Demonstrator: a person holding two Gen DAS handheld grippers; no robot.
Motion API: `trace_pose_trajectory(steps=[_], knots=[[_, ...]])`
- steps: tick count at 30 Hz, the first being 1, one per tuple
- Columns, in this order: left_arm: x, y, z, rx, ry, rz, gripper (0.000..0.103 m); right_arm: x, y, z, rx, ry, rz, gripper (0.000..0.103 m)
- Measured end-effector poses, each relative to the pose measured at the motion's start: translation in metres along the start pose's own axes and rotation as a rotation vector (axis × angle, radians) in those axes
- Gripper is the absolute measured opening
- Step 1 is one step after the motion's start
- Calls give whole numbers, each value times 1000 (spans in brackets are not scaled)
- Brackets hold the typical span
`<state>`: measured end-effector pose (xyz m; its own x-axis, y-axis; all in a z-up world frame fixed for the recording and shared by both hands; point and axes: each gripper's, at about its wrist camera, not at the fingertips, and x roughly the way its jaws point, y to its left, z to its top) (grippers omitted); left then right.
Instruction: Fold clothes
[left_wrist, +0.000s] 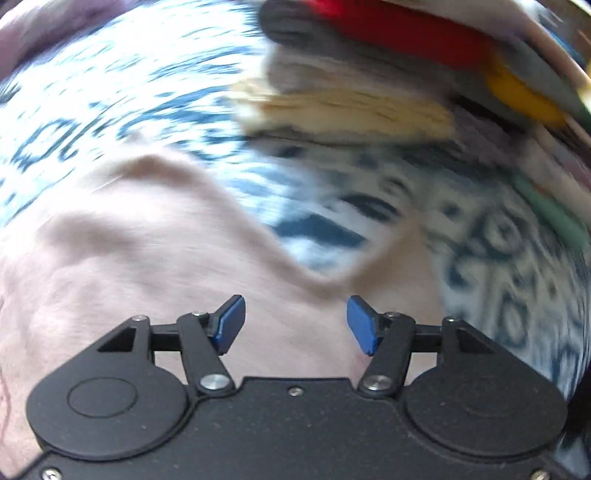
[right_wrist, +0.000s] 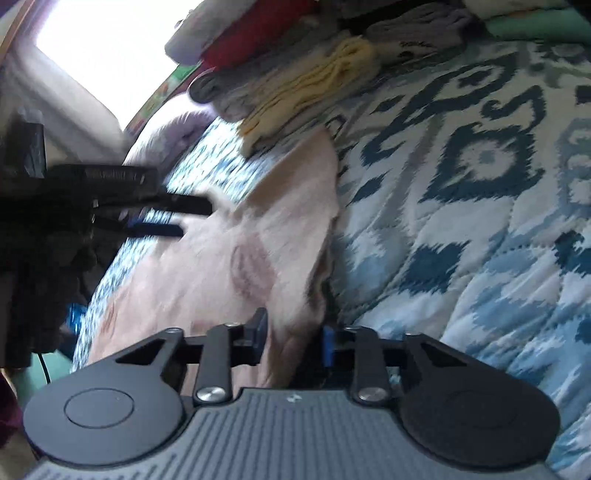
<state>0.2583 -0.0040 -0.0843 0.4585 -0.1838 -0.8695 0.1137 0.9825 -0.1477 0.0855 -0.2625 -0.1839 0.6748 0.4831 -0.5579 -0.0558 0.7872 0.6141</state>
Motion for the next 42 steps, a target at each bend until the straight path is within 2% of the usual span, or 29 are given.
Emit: trace_pose_trajectory(steps=[3, 8, 13, 19, 26, 29, 33, 35, 37, 38, 39, 40, 41, 42], knots=[[14, 13, 18, -52, 2, 11, 60, 2, 1, 3, 12, -23, -22, 22], [29, 3, 38, -44, -2, 1, 59, -9, 27, -3, -191, -85, -30, 18], [13, 11, 36, -51, -44, -63, 59, -21, 63, -4, -398, -154, -15, 16], [-38, 68, 7, -151, -115, -96, 59, -20, 131, -23, -735, -157, 39, 15], [-96, 155, -54, -229, -154, -52, 59, 8, 205, -87, -1139, -117, 88, 15], [-105, 181, -78, -243, -150, -38, 59, 14, 224, -122, -1291, -84, 113, 15], [-96, 198, -94, -259, -133, -21, 59, 31, 232, -159, -1415, -10, 83, 15], [-91, 204, -97, -277, -134, -38, 59, 40, 235, -177, -1476, 27, 67, 15], [-86, 206, -95, -282, -136, -49, 59, 37, 236, -185, -1503, 22, 54, 20], [-84, 206, -92, -278, -136, -53, 59, 33, 237, -187, -1516, 16, 60, 27], [-82, 205, -88, -274, -139, -56, 59, 28, 238, -189, -1527, 11, 68, 40], [-81, 204, -85, -269, -141, -58, 59, 19, 237, -187, -1513, 16, 99, 48], [-79, 202, -81, -265, -143, -61, 59, 10, 235, -185, -1499, 22, 129, 61], [-77, 201, -78, -260, -146, -64, 59, -1, 232, -186, -1510, 27, 151, 66]])
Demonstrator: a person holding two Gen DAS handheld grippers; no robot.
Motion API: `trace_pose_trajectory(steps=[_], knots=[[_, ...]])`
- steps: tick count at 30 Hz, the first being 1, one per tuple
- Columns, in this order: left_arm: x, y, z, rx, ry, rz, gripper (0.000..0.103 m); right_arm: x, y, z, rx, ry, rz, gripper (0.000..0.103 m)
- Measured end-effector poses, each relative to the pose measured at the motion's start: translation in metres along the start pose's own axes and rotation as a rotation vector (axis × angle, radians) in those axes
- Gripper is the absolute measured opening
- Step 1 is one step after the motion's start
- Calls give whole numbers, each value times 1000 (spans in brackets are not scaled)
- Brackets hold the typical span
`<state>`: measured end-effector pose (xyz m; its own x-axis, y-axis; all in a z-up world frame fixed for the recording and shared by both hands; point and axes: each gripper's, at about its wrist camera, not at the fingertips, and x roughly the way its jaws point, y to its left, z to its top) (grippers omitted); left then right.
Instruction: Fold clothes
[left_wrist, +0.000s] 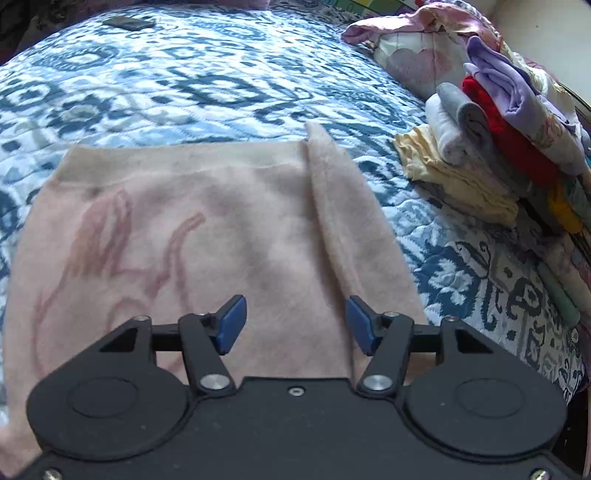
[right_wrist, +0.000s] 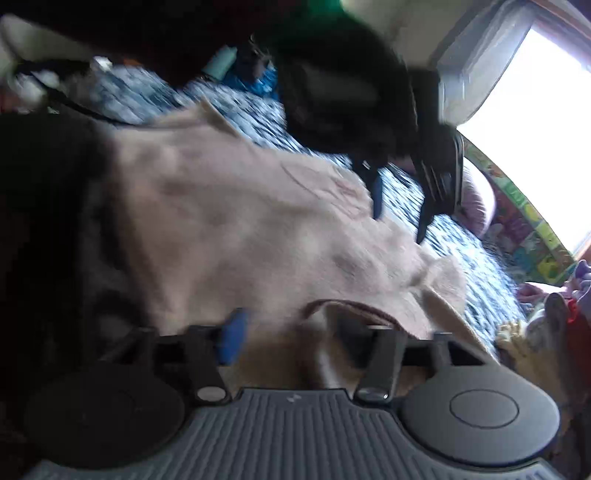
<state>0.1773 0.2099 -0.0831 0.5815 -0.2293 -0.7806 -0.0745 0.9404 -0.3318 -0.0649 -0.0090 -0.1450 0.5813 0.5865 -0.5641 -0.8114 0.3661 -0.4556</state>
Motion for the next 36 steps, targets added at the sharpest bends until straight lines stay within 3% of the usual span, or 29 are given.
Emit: trace_pose_trajectory(steps=[4, 8, 16, 21, 22, 23, 25, 26, 28, 32, 36], knots=[[5, -8, 9, 14, -9, -10, 59, -34, 9, -20, -31, 16, 37, 64], [11, -12, 14, 15, -12, -14, 59, -53, 2, -43, 14, 68, 29, 64], [43, -22, 42, -11, -17, -1, 59, -13, -30, -20, 227, 80, 12, 63], [81, -46, 70, 86, -36, 99, 59, 11, -50, -6, 360, 88, 1, 62], [89, -46, 74, 85, -32, 100, 55, 16, -53, -3, 383, 89, -2, 62], [95, -44, 75, 84, -25, 90, 32, 21, -47, 0, 344, 88, -31, 60], [107, -41, 77, 82, -11, 70, 11, 24, -32, 3, 273, 70, -59, 38], [108, -40, 76, 78, -16, 63, 8, 26, -26, 3, 240, 72, -56, 8], [90, -33, 74, 56, -57, 17, 7, 29, -21, 0, 208, 81, -48, 10], [40, -7, 65, 46, -166, -38, 7, 6, -34, 2, 277, 31, 20, 10], [79, 19, 57, 17, -70, 49, 8, 2, -25, 7, 250, 15, 68, 10]])
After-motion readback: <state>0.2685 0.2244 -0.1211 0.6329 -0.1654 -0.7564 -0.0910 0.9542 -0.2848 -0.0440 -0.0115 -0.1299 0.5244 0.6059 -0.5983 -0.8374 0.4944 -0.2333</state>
